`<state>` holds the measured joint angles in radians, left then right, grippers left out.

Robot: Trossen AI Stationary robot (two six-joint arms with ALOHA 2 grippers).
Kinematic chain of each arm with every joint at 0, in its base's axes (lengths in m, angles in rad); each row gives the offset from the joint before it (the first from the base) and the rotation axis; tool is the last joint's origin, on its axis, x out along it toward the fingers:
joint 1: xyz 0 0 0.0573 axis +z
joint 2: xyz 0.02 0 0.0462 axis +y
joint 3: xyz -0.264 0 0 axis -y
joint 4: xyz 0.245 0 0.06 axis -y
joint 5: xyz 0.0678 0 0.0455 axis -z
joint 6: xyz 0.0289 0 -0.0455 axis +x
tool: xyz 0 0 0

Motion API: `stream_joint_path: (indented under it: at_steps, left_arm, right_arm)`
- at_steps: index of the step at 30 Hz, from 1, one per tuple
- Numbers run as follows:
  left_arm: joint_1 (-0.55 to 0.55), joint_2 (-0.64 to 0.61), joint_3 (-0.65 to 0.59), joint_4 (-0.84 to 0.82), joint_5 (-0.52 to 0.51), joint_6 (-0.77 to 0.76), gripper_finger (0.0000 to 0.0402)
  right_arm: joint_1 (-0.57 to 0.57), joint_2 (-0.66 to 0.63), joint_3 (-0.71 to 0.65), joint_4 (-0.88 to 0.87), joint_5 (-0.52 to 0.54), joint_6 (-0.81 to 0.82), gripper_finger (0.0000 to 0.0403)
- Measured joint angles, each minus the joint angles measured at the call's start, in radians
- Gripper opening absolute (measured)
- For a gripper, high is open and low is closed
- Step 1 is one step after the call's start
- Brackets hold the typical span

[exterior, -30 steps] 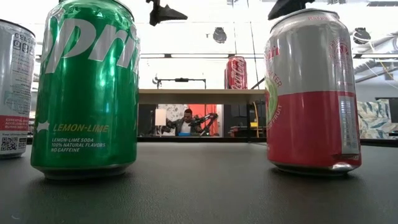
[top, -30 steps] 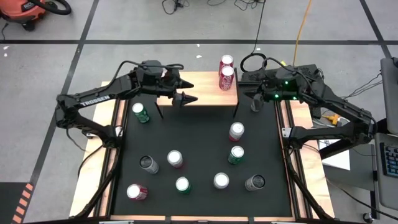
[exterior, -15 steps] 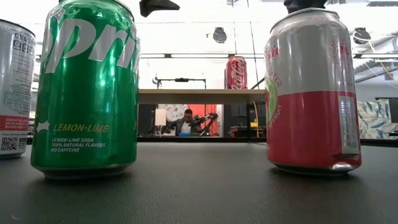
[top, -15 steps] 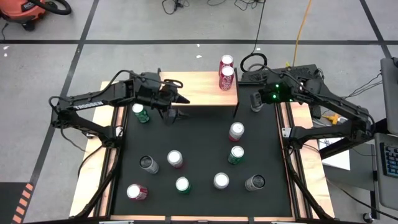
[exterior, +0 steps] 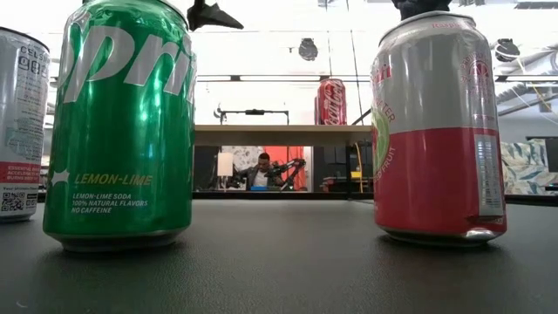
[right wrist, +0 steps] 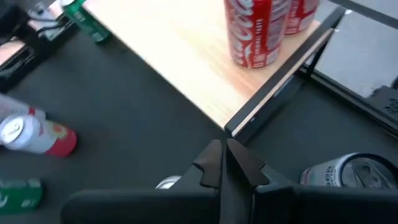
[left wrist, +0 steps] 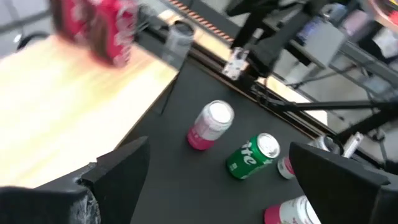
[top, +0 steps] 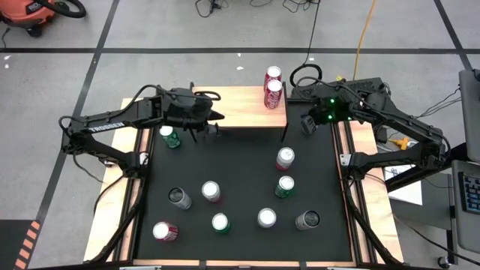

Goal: Place canned beverage on shelf
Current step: Put the top white pink soda can on the shelf

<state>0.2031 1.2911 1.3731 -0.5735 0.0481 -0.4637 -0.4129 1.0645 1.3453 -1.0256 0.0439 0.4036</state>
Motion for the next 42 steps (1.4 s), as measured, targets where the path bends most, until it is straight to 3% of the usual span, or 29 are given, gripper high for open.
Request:
stream_joint_path:
  at_steps: [7,12,18,29,38,42]
  left_arm:
    - [-0.004,0.0,0.0,-0.069,-0.029,-0.21,0.0386]
    - [-0.053,0.0,0.0,-0.072,-0.036,-0.354,0.0386]
    - [-0.13,0.0,0.0,-0.073,-0.111,-0.421,0.0386]
    - [-0.143,0.0,0.0,-0.129,-0.117,-0.396,0.0386]
    - [-0.14,0.0,0.0,-0.127,-0.115,-0.221,0.0386]
    - [-0.139,0.0,0.0,-0.125,-0.139,-0.095,0.0386]
  right_arm:
    - [0.002,0.0,0.0,-0.029,-0.058,-0.051,0.0]
    - [0.002,0.0,0.0,-0.05,-0.101,-0.193,0.0]
    - [0.003,0.0,0.0,-0.138,-0.101,-0.299,0.0]
    - [0.003,0.0,-0.001,-0.129,-0.102,-0.2,0.0]
    - [0.003,0.0,-0.001,-0.122,-0.094,0.116,0.0]
    - [0.003,0.0,-0.001,-0.157,-0.037,0.145,0.0]
